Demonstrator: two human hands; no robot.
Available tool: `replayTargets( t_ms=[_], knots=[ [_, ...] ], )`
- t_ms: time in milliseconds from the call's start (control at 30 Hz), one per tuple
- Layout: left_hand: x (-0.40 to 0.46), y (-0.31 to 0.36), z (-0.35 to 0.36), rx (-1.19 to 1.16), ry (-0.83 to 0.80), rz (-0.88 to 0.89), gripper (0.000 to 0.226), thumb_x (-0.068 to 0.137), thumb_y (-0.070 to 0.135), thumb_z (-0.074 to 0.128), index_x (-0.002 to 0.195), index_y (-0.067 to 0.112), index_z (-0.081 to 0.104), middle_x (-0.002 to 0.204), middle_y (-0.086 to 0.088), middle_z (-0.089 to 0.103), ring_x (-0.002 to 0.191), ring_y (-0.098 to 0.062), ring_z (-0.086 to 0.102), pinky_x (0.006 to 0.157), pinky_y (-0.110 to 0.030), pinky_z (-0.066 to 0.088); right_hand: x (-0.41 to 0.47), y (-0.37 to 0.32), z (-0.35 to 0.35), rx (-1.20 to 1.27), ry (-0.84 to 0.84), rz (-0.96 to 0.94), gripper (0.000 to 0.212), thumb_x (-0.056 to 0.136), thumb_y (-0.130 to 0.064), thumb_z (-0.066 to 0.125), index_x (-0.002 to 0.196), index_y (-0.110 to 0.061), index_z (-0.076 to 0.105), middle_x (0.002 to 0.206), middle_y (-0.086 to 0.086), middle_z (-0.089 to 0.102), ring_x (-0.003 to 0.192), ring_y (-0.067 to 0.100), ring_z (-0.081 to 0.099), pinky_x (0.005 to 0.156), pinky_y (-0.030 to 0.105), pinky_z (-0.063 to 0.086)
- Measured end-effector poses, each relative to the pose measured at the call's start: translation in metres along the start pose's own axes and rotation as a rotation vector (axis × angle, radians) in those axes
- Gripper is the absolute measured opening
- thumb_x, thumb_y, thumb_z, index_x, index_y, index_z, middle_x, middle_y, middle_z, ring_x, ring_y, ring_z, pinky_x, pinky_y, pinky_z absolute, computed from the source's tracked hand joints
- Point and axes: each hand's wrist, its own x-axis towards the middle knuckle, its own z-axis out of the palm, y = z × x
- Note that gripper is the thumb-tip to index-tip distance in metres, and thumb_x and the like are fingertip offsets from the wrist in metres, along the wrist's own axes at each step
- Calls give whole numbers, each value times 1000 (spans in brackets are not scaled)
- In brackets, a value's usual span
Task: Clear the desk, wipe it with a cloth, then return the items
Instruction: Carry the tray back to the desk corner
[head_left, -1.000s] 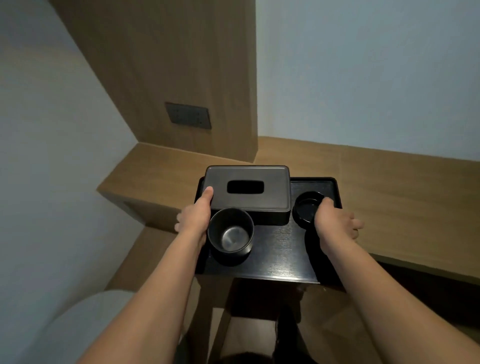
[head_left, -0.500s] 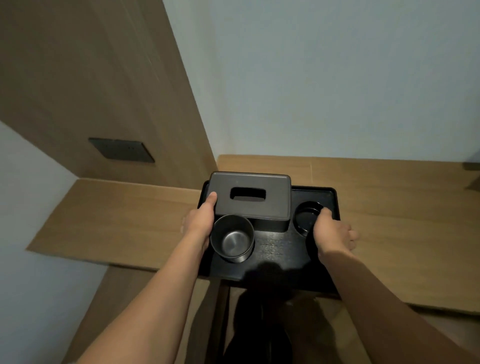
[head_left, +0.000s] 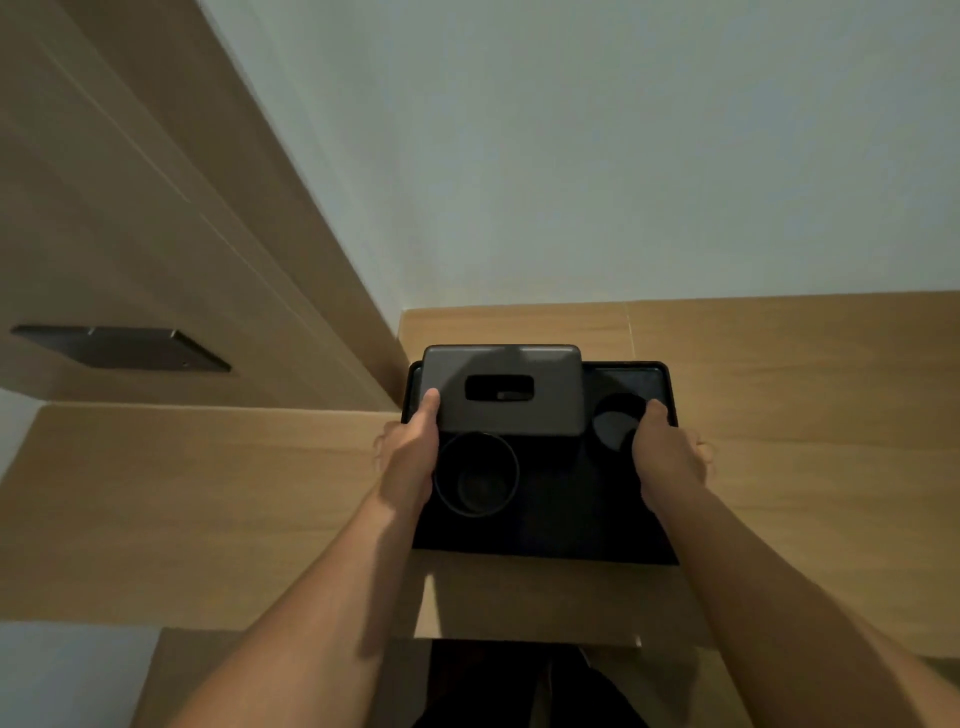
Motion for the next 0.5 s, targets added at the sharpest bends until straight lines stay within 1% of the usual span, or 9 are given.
replayTargets(
  t_ms=[100,167,233,267,333,367,400,433,500],
  knots=[
    [-2,5,3,13,5,-13,115,41,104,55,118,21,68,125,-3,63,109,-31,64,94,-49,54,9,-3,12,-19,-6,2,83,96,-63,24,148,1,32,151,22,32,135,38,34,110,46,30],
    [-4,13,5,48,13,-27,115,48,99,53,128,18,64,132,-5,55,116,-34,58,99,-52,50,11,-3,18,-35,-23,4,83,98,-62,24,151,1,26,157,21,22,142,37,24,115,47,23],
    [-5,21,5,58,-14,-49,114,48,95,55,133,19,60,137,-3,52,120,-34,56,101,-53,49,13,-3,24,-62,-33,-9,84,98,-62,25,153,1,18,159,19,15,145,36,17,117,47,19],
    [3,20,6,45,-31,-60,116,45,96,57,134,21,60,137,-2,53,120,-34,57,100,-53,49,14,-3,27,-70,-42,-15,85,98,-62,25,154,1,15,160,19,12,146,36,15,118,47,17],
    [62,-14,12,4,-42,-80,119,36,100,63,131,27,61,135,1,56,115,-34,62,94,-54,53,13,-1,27,-89,-72,-23,85,99,-62,23,155,0,8,162,17,6,147,35,11,120,47,16],
    [83,-29,11,-39,-87,-95,118,33,99,66,128,29,62,135,1,58,113,-34,64,90,-55,54,11,1,24,-79,-93,-19,83,99,-61,22,156,-2,8,163,16,5,148,34,10,120,47,15],
    [92,-35,5,-126,-134,-124,114,34,98,69,126,30,64,135,-1,59,111,-35,65,87,-56,55,10,3,20,-67,-114,-11,79,100,-60,21,157,-6,9,163,15,5,148,35,10,120,48,14],
    [79,-31,-3,-182,-145,-155,104,43,94,70,124,30,66,135,-5,60,109,-37,67,84,-58,56,6,4,15,-26,-136,12,75,101,-59,21,157,-11,12,163,14,8,147,35,13,120,49,15],
    [7,-5,-6,-281,-162,-270,69,76,70,62,121,18,69,128,-16,66,100,-39,70,75,-56,60,10,16,14,114,-168,132,67,98,-54,24,152,-16,28,157,14,26,140,37,29,115,51,27]
  ],
)
